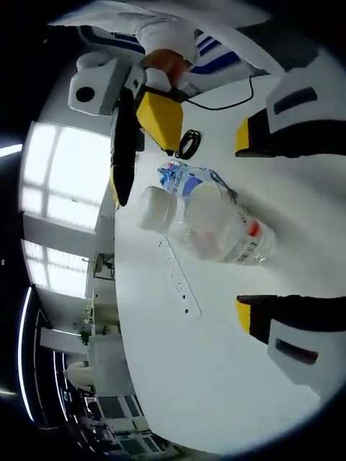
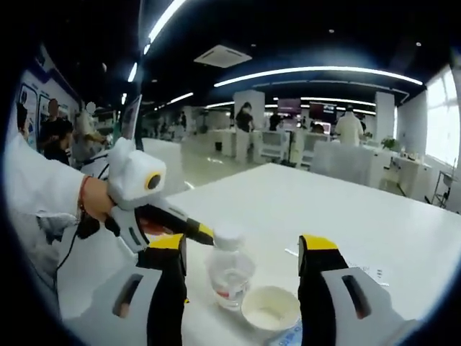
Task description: Arrange the tabletop items into an orderly group along one side of the table until the central work area is clear of visible clutter.
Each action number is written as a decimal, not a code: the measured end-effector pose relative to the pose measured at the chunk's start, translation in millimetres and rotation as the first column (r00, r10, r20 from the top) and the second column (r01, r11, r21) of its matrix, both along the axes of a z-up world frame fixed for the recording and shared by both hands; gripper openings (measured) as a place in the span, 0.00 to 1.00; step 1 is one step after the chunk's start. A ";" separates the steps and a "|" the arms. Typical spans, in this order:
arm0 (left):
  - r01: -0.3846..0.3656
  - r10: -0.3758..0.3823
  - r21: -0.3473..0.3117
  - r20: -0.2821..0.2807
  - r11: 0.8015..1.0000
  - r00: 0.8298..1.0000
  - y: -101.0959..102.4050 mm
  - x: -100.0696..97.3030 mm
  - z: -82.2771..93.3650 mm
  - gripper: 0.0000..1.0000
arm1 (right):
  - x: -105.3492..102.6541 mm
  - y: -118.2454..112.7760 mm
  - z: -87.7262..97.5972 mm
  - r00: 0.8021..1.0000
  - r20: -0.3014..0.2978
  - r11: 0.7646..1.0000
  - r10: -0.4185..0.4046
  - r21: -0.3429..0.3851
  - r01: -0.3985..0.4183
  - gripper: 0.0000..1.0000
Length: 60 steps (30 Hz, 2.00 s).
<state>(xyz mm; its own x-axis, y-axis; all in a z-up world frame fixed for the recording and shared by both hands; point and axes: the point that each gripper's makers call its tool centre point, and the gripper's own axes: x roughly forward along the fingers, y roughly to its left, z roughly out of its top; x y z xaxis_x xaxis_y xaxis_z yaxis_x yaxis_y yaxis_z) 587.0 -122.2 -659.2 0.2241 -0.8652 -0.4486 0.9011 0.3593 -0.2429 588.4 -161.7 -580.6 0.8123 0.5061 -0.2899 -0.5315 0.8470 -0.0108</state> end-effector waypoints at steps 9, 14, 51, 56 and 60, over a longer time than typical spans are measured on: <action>-0.029 0.029 0.000 0.017 1.000 0.999 4.1 -13.3 16.2 0.86 | -17.7 -19.5 10.2 1.000 0.012 1.000 0.000 -0.001 0.000 0.69; -0.044 0.044 -0.004 0.024 0.999 0.999 6.5 -26.9 27.1 0.87 | -32.0 -36.6 17.2 1.000 0.016 1.000 -0.016 0.005 0.016 0.70; -0.091 0.097 -0.049 0.134 0.995 0.986 -2.7 -152.9 111.2 0.94 | -183.6 -168.7 60.0 0.982 0.067 0.983 -0.176 -0.043 0.179 0.74; -0.088 0.094 -0.054 0.143 0.995 0.985 -4.5 -171.6 114.6 0.94 | -207.6 -183.1 60.2 0.978 0.062 0.978 -0.198 -0.050 0.202 0.74; -0.088 0.095 -0.057 0.140 0.994 0.986 -5.4 -185.6 114.3 0.94 | -228.9 -201.1 56.0 0.972 0.051 0.971 -0.230 -0.054 0.232 0.74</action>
<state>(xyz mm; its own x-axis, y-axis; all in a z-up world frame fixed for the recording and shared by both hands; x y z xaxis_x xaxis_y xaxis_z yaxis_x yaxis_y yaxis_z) 401.4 -127.6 -544.9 0.3619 -0.8586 -0.3630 0.8914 0.4327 -0.1348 359.5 -362.8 -524.6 0.9178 0.2862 -0.2750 -0.3195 0.9439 -0.0840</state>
